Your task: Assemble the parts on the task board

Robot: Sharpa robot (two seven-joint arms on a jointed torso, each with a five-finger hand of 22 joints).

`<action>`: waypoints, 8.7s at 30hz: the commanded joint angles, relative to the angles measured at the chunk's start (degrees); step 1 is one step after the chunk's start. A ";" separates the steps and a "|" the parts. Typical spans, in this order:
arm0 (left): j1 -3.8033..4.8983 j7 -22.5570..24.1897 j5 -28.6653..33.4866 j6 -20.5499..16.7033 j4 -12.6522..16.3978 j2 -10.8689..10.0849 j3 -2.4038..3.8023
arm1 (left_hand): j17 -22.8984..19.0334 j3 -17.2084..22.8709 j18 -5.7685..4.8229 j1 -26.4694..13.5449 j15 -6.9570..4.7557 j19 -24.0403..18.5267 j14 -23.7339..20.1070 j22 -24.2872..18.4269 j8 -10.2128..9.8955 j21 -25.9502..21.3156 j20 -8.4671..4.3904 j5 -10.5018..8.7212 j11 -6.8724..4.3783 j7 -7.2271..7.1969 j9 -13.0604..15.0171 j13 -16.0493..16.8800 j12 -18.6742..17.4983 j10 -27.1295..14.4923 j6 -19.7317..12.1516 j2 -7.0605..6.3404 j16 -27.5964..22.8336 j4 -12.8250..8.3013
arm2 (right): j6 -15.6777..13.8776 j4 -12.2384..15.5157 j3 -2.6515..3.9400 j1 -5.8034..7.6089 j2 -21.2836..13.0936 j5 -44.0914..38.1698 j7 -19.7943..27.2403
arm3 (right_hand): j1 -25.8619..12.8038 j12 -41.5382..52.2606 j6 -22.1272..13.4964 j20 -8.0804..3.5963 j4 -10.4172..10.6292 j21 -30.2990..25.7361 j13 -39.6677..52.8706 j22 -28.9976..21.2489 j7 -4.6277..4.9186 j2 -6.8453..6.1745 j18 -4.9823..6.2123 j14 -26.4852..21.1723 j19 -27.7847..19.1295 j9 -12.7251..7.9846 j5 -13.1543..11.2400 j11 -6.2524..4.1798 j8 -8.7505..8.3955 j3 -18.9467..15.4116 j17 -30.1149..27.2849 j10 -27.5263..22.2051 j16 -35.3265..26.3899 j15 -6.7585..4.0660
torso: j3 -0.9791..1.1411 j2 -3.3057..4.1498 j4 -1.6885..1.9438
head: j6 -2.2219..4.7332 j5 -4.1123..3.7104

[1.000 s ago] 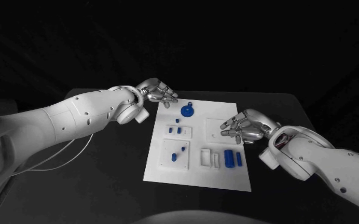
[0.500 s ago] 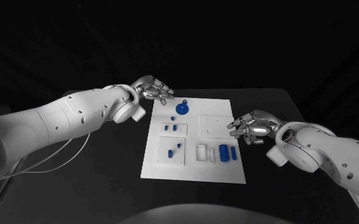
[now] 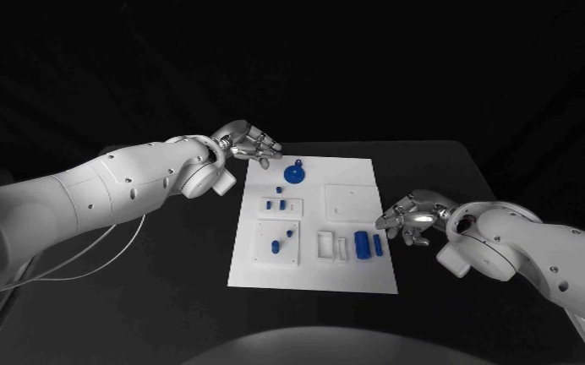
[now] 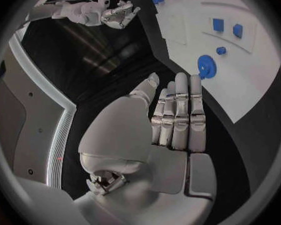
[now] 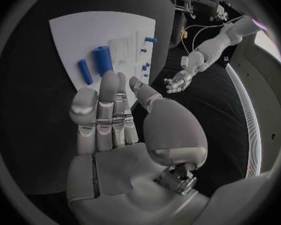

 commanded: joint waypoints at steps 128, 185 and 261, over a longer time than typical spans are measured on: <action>-0.07 -1.37 -1.52 4.34 -0.04 0.62 -0.28 | -0.05 0.23 -0.21 -0.45 0.07 0.44 0.12 -1.28 -0.17 0.03 0.21 0.09 -0.01 0.11 0.04 -0.04 -0.21 -0.15 -0.68 0.31 -0.14 1.30 | 5.13 -6.11 -4.68 2.59 17.50 -6.90 -18.28 | -6.37 36.83 -0.79 0.16 4.64 0.33 43.07 2.87 -0.64 3.07 -0.87 2.13 3.08 6.04 2.70 -0.40 -0.29 -7.52 34.73 0.50 12.39 0.07 | 0.06 0.35 0.06 | -1.49 0.86; -0.08 -1.54 -1.74 4.64 -0.14 0.12 -0.31 | -0.05 0.32 -0.22 -0.61 0.11 0.46 0.06 -1.71 -0.14 0.05 0.24 0.18 0.04 0.12 0.06 -0.04 -0.21 -0.27 -0.66 0.45 -0.16 1.48 | 9.48 -0.76 -4.67 2.06 12.68 -8.16 -14.06 | -6.23 36.48 1.22 -0.16 11.08 -0.18 42.94 3.24 -1.09 1.03 -1.05 2.30 3.23 7.35 -5.84 -0.67 -0.03 -15.88 35.13 0.88 11.53 -0.19 | 0.13 0.34 0.03 | -1.53 1.53; -0.27 -1.77 -2.41 5.73 -0.72 0.08 -0.40 | -0.05 0.58 -0.20 -0.39 0.09 0.49 0.04 -1.93 -0.13 0.13 0.20 0.56 0.03 0.13 0.06 -0.04 -0.21 -0.32 -0.63 0.53 -0.13 1.38 | 14.71 0.43 -0.83 -0.04 10.42 -8.07 -14.17 | -8.42 38.36 2.45 -0.65 1.95 0.01 45.54 3.58 -2.51 5.58 -1.81 2.22 3.27 19.75 0.89 -1.45 -0.29 -14.89 34.19 1.67 11.52 -0.69 | 0.07 0.28 -0.06 | -1.41 1.01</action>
